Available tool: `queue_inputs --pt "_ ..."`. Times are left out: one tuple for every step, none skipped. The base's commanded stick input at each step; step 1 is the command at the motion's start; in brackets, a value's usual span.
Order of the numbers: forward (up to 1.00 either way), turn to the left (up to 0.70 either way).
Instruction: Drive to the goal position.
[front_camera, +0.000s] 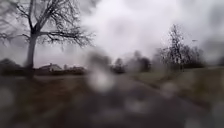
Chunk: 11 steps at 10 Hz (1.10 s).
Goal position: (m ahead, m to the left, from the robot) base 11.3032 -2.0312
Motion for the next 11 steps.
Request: queue_inputs --pt "1.00 0.00" --pt "1.00 0.00" --pt "1.00 0.00" --pt "1.00 0.00" --pt "1.00 0.00" --pt "1.00 0.00" --pt "1.00 0.00" --pt "1.00 0.00" --pt "1.00 0.00" --pt "1.00 0.00" --pt "1.00 0.00"
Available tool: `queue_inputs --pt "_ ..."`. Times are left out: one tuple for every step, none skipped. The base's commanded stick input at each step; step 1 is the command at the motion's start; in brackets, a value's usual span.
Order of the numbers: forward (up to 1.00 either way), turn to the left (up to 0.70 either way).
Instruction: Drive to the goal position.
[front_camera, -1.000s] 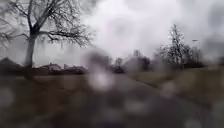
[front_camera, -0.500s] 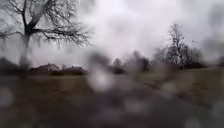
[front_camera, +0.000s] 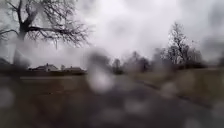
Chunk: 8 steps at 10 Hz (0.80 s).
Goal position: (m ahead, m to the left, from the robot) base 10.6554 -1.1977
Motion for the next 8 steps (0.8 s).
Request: queue_inputs --pt "1.00 0.00" --pt "1.00 0.00" --pt "1.00 0.00" --pt "1.00 0.00" --pt "1.00 0.00" --pt "1.00 0.00" --pt "1.00 0.00" --pt "1.00 0.00"
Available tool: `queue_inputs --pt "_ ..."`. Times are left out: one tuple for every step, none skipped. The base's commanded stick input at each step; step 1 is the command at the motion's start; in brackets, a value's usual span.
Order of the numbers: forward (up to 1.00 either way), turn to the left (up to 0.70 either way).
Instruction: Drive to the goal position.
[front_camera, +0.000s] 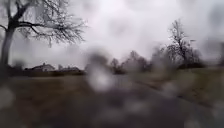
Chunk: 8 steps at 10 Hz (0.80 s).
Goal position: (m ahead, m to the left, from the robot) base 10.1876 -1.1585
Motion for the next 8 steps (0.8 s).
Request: queue_inputs --pt "1.00 0.00" --pt "1.00 0.00" --pt "1.00 0.00" --pt "1.00 0.00" --pt "1.00 0.00" --pt "1.00 0.00" --pt "1.00 0.00" --pt "1.00 0.00"
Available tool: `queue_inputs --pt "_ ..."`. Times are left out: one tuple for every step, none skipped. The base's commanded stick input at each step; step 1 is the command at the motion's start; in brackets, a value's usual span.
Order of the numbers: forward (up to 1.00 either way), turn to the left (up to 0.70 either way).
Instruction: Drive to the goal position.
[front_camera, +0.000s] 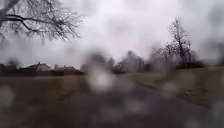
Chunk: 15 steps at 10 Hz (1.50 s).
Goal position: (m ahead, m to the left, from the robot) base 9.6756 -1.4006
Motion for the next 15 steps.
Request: queue_inputs --pt "1.00 0.00" --pt "1.00 0.00" --pt "1.00 0.00" --pt "1.00 0.00" --pt "1.00 0.00" --pt "1.00 0.00" --pt "1.00 0.00" --pt "1.00 0.00" --pt "1.00 0.00" --pt "1.00 0.00" --pt "1.00 0.00" --pt "1.00 0.00" --pt "1.00 0.00" --pt "1.00 0.00" --pt "1.00 0.00"
